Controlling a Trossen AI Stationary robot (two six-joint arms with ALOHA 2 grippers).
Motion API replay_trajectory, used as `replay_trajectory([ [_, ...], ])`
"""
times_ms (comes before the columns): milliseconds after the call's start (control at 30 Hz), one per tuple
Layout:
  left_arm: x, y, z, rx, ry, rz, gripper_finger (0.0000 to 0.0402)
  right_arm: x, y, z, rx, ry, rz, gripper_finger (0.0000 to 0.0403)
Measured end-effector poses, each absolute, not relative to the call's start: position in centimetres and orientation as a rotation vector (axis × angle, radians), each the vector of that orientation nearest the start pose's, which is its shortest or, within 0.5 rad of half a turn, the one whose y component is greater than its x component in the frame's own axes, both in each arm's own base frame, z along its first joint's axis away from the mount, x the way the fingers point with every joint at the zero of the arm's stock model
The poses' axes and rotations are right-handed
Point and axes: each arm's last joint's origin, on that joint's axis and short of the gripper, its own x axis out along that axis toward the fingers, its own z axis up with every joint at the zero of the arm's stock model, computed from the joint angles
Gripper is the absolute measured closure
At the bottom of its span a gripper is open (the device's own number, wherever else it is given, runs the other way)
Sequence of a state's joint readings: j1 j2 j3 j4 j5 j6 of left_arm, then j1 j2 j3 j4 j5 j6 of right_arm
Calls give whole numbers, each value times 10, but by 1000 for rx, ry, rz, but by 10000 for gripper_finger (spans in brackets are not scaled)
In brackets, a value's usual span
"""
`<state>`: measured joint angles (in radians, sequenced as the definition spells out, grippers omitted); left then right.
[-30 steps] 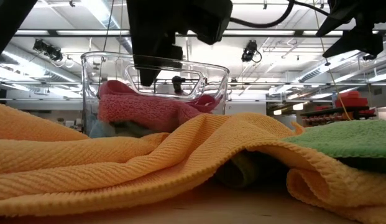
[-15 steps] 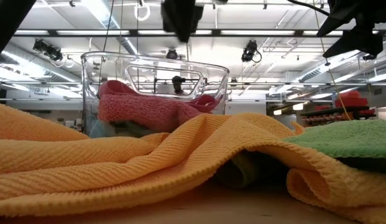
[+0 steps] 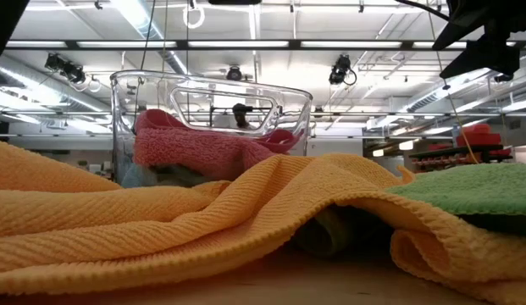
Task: Fold microfiber towels
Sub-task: Fold the top green towel
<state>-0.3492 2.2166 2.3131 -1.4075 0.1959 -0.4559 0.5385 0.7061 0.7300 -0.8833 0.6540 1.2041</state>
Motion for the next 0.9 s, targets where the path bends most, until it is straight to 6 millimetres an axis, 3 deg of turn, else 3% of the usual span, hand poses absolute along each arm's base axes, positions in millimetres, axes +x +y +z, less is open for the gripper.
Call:
replay_trajectory([
  [233, 414, -163, 306, -368, 1379, -98, 289, 114, 48, 272, 654, 548, -478, 141],
  [633, 435, -161, 313, -536, 1169, -11, 320, 121, 52, 280, 705, 466, -410, 141],
  [900, 459, -182, 338, -612, 722, -30, 335, 128, 57, 291, 839, 363, -343, 141],
])
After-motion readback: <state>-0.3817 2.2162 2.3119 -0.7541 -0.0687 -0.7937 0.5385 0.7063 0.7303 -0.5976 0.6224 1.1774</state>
